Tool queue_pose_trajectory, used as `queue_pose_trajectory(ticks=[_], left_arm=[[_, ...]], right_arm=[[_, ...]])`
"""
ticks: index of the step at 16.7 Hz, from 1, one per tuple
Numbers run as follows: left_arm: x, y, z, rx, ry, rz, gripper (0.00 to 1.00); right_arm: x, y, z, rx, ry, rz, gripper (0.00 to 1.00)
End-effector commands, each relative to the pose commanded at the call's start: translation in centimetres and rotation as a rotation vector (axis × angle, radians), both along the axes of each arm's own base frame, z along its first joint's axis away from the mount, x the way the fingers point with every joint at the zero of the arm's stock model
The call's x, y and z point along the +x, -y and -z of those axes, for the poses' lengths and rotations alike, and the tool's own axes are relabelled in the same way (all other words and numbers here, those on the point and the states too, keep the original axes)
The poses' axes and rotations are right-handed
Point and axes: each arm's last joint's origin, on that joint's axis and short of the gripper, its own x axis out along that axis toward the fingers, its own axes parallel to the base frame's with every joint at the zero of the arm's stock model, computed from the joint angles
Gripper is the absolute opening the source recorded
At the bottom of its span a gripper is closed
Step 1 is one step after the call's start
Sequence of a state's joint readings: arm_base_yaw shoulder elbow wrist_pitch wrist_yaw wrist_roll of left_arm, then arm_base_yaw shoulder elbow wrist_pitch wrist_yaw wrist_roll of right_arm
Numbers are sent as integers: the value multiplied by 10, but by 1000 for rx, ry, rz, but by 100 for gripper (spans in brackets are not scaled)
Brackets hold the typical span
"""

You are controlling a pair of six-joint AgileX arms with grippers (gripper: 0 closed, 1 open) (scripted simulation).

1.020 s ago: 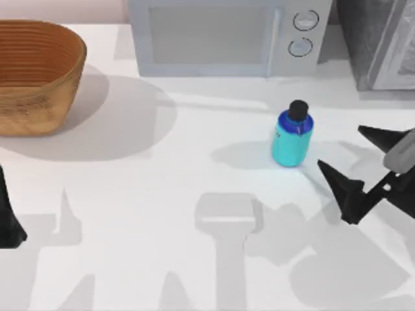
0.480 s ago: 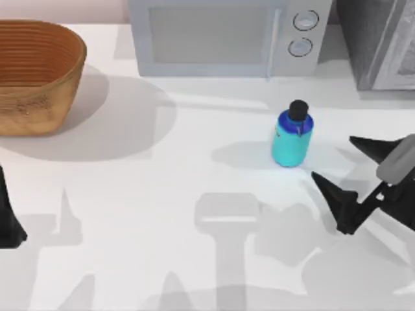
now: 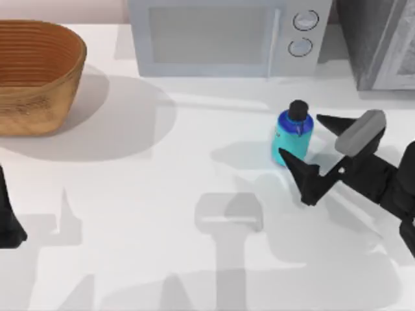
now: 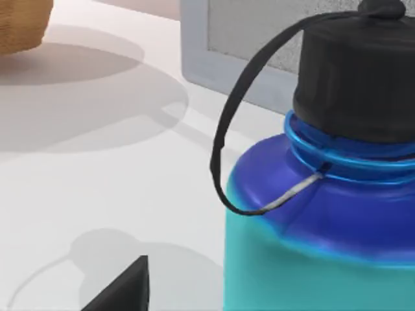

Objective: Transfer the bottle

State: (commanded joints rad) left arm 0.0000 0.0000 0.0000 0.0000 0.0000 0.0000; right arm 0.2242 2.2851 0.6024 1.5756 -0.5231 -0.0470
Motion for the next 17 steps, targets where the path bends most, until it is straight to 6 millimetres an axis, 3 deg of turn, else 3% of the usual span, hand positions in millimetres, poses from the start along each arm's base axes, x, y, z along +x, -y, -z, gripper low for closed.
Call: queue_pose_trajectory(ticks=[4,8,17], left_arm=[[0,0,0,0,0,0,100],[0,0,0,0,0,0,100],[0,0,0,0,0,0,100]], right_arm=[[22,-27,2,0,-1,0,100],[23,-29,2,0,-1,0,100],[23,-29,2,0,-1,0,32]])
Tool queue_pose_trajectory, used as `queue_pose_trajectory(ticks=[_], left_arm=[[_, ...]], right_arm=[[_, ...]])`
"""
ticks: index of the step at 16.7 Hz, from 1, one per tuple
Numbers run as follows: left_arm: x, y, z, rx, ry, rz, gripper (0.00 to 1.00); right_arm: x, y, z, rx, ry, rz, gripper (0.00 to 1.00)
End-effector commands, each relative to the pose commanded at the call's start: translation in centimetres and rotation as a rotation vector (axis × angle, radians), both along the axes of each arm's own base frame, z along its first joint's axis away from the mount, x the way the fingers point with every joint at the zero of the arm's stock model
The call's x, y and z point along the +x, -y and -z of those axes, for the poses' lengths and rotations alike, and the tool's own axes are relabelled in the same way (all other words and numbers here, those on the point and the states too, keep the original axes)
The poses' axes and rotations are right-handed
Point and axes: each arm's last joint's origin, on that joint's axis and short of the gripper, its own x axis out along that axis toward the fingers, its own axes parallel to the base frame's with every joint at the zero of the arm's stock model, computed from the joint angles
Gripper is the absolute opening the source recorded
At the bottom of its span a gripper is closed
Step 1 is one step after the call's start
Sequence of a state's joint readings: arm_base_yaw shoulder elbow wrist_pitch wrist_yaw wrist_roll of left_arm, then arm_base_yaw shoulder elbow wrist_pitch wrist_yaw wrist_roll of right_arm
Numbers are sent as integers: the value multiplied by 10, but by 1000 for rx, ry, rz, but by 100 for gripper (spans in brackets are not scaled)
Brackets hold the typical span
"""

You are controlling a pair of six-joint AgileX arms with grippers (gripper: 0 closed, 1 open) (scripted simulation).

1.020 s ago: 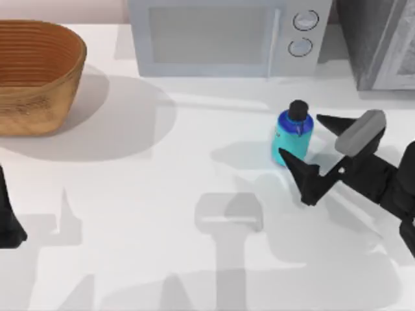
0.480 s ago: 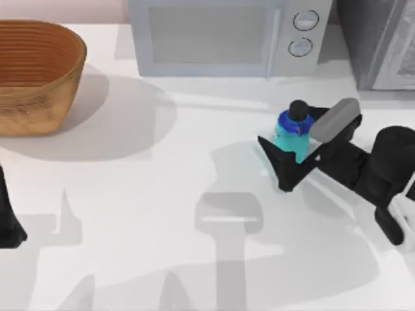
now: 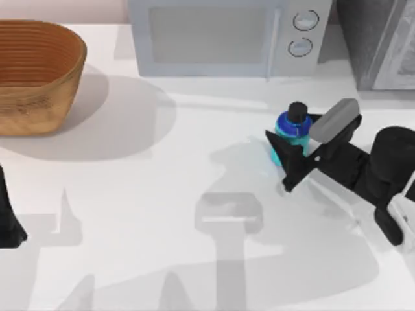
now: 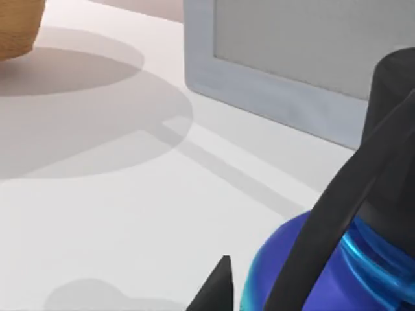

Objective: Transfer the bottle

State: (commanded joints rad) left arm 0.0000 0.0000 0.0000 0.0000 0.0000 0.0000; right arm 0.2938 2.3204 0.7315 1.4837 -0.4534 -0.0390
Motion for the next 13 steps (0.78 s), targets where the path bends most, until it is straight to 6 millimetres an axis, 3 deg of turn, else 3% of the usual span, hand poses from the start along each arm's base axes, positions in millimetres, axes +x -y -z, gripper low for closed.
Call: queue_pose_trajectory(ticks=[4,13], left_arm=[[0,0,0,0,0,0,100],[0,0,0,0,0,0,100]], right_arm=[[0,0,0,0,0,0,2],[0,1,0,1,0,3,0]])
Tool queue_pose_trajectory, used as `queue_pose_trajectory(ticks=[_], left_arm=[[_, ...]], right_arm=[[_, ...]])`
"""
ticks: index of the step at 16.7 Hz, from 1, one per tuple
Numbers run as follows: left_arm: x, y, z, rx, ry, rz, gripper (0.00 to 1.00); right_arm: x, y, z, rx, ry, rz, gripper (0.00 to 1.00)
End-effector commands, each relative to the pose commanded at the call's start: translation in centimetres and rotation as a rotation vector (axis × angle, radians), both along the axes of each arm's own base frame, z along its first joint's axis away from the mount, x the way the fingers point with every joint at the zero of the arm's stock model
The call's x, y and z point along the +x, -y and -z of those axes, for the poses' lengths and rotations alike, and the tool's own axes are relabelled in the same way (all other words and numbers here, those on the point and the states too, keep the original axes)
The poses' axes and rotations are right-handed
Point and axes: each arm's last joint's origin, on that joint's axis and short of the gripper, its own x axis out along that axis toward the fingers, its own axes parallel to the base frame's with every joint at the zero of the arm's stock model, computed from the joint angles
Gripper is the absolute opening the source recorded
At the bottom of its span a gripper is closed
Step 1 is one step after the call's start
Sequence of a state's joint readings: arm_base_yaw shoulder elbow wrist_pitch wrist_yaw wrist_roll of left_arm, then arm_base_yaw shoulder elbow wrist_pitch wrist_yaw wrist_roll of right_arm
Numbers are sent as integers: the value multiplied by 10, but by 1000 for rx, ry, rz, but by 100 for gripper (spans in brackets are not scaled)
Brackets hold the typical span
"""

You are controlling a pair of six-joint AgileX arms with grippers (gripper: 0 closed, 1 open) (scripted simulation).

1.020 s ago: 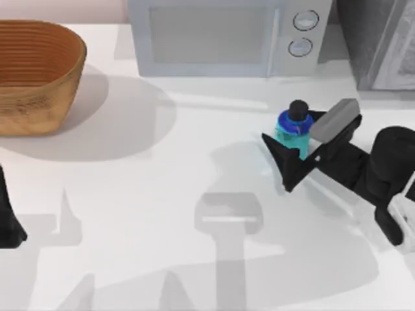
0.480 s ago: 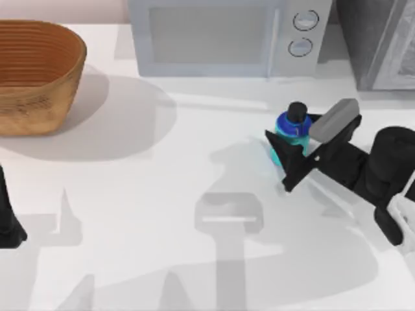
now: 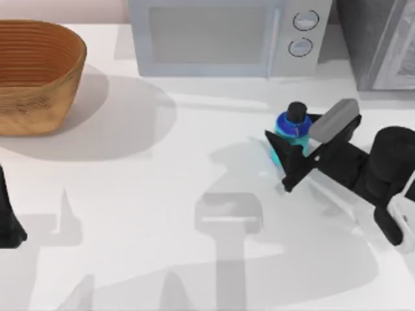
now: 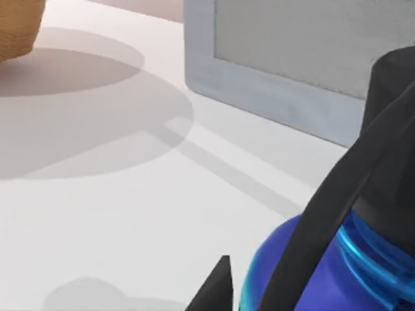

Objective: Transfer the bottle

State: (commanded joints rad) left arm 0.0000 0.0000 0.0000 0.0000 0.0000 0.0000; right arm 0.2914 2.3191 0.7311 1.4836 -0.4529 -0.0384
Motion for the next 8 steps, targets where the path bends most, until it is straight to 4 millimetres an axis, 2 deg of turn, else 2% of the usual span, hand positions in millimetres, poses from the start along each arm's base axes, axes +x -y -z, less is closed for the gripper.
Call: queue_pose_trajectory(ticks=[2,4,6,8], left_arm=[[0,0,0,0,0,0,100],[0,0,0,0,0,0,100],[0,0,0,0,0,0,100],[0,0,0,0,0,0,100]], right_arm=[[2,3,0,-5,0,-1,0],[8,17,0,-25,-6,-6,0],[17,42,2,-54,-24,-7,0],[25,75,4,-82,-51,-8,0]])
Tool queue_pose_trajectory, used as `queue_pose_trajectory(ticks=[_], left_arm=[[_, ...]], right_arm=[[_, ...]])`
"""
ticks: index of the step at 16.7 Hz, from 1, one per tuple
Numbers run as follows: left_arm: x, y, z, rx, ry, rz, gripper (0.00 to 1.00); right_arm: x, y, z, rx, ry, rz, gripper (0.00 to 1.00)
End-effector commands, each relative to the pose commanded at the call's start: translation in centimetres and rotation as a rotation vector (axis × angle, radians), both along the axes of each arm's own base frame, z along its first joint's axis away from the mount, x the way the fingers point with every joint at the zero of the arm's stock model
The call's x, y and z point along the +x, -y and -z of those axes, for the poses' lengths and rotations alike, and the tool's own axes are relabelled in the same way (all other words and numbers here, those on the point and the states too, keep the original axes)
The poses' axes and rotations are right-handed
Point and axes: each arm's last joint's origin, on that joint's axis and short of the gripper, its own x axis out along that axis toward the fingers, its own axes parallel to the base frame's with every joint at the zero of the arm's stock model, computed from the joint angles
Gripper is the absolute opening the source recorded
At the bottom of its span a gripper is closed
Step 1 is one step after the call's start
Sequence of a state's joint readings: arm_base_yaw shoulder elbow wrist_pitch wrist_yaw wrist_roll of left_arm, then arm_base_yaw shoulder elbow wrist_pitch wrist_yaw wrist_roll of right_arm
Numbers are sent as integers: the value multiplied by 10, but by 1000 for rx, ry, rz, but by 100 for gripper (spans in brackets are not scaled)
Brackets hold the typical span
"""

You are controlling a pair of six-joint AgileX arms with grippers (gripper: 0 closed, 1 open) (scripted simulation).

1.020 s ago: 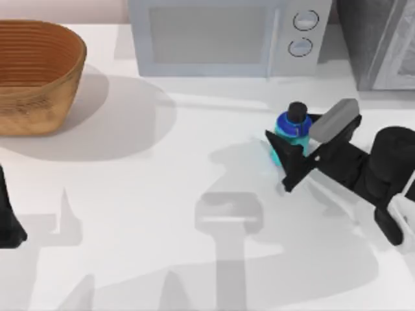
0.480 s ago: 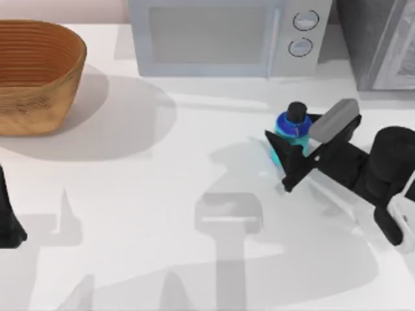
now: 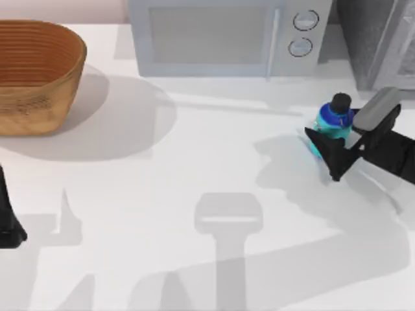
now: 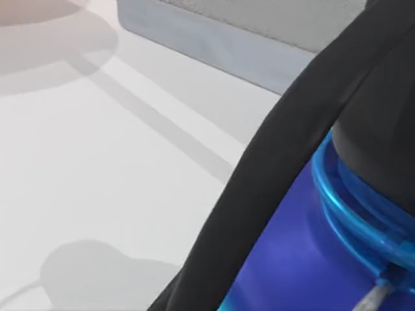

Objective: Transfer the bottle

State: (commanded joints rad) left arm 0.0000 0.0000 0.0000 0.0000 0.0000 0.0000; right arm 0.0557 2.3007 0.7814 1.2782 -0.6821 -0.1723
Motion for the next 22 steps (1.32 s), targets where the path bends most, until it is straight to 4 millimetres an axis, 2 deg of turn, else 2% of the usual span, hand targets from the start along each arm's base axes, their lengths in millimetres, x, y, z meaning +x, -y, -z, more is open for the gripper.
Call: queue_pose_trajectory(ticks=[3,5,9,12,15,22], left_arm=[[0,0,0,0,0,0,100],[0,0,0,0,0,0,100],[0,0,0,0,0,0,100],[0,0,0,0,0,0,100],[0,0,0,0,0,0,100],[0,0,0,0,0,0,100]], right_arm=[[4,62,0,-21,-39,-4,0],[0,107,-3,-14,-56,-6,0],[-26,192,-17,35,-38,7,0],[-52,239,-31,69,9,30,0],[-68,263,-42,83,50,47,0],[-69,262,-39,94,42,45,0]])
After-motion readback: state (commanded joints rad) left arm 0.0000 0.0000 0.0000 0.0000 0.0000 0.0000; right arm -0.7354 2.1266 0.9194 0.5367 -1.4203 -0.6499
